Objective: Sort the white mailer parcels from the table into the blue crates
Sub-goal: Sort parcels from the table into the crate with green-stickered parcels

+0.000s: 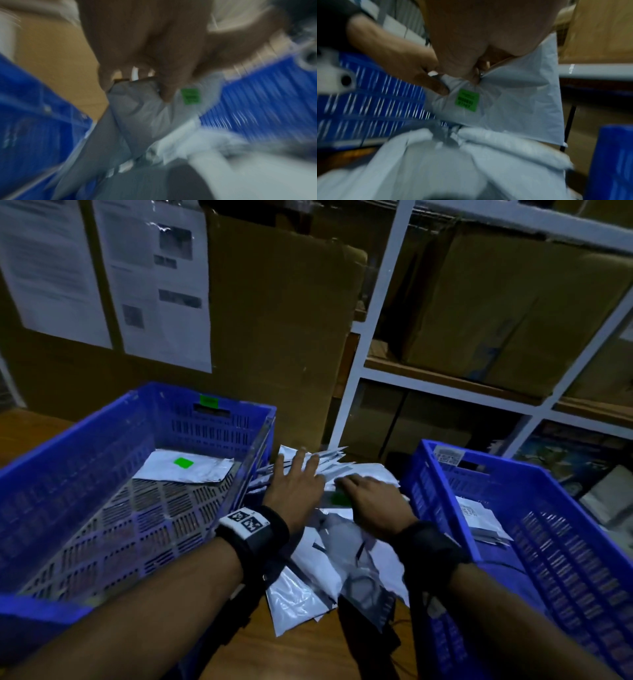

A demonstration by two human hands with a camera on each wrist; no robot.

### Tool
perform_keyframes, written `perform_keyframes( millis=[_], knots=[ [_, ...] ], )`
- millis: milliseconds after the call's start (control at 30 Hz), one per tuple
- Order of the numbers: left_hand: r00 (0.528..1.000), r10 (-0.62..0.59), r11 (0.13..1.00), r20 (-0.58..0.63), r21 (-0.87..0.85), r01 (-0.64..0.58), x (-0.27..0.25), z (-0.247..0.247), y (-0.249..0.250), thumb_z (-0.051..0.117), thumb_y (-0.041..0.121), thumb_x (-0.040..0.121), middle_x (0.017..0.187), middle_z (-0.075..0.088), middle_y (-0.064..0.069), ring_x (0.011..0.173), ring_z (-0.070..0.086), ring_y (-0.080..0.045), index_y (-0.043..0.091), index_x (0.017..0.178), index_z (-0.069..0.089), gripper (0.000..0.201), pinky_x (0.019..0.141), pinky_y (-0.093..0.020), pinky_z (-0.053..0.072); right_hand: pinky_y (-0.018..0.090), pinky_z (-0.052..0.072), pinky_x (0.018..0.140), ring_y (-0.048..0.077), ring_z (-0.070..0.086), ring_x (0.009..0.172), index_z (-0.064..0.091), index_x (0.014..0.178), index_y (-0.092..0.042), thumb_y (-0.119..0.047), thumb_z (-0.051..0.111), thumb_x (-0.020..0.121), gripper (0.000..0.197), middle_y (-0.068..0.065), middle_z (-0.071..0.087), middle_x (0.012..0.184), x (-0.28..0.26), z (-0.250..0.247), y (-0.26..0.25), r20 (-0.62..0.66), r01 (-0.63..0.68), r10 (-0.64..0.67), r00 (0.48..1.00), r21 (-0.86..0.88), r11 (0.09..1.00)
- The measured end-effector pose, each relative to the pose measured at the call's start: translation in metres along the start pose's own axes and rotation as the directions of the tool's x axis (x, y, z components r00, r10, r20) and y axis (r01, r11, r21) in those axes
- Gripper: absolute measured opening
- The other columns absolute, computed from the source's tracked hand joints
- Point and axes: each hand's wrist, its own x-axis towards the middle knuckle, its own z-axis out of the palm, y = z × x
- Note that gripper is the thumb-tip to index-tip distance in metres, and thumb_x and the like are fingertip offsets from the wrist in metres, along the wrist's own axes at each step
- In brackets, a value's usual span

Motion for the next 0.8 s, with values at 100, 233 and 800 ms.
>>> perform_keyframes(
  millis=[100, 233, 800],
  knots=[
    [0.992, 0.000, 0.998, -0.125, -0.069, -0.009, 0.003, -0.010, -0.007, 0.066, 0.031, 0.092, 0.161, 0.024, -0.012, 0.149, 0.017, -0.035, 0.018, 0.141, 0.046, 0.054, 0.116, -0.058, 0.023, 0.041, 0.051, 0.080, 0.026, 0.058, 0.111, 0.045, 0.138, -0.026, -0.019, 0.050, 0.094, 0.044, 0.001, 0.054, 0.132, -0.004, -0.034, 0.010, -0.074, -0.020, 0.021, 0.997, 0.012, 1.000],
    [0.904, 0.039, 0.976, -0.426, -0.177, -0.125, 0.010, -0.032, -0.011, 0.067, 0.019, 0.091, 0.138, 0.056, -0.014, 0.125, 0.054, -0.032, 0.011, 0.133, 0.053, 0.044, 0.102, -0.048, 0.044, 0.039, 0.052, 0.078, 0.025, 0.061, 0.102, 0.049, 0.132, -0.024, -0.020, 0.057, 0.092, 0.041, 0.001, 0.058, 0.123, -0.010, -0.076, 0.030, -0.121, -0.046, 0.049, 0.992, 0.021, 0.999],
    [0.761, -0.001, 0.998, -0.649, 0.046, 0.041, 0.012, -0.093, 0.054, 0.057, 0.044, 0.092, 0.164, 0.000, -0.022, 0.151, 0.000, -0.044, 0.008, 0.157, 0.019, 0.084, 0.116, -0.065, 0.014, 0.029, 0.040, 0.066, 0.029, 0.063, 0.091, 0.057, 0.120, -0.020, -0.027, 0.070, 0.081, 0.041, 0.005, 0.067, 0.107, -0.039, -0.119, 0.089, -0.392, -0.078, 0.119, 0.912, 0.119, 0.990]
  ],
)
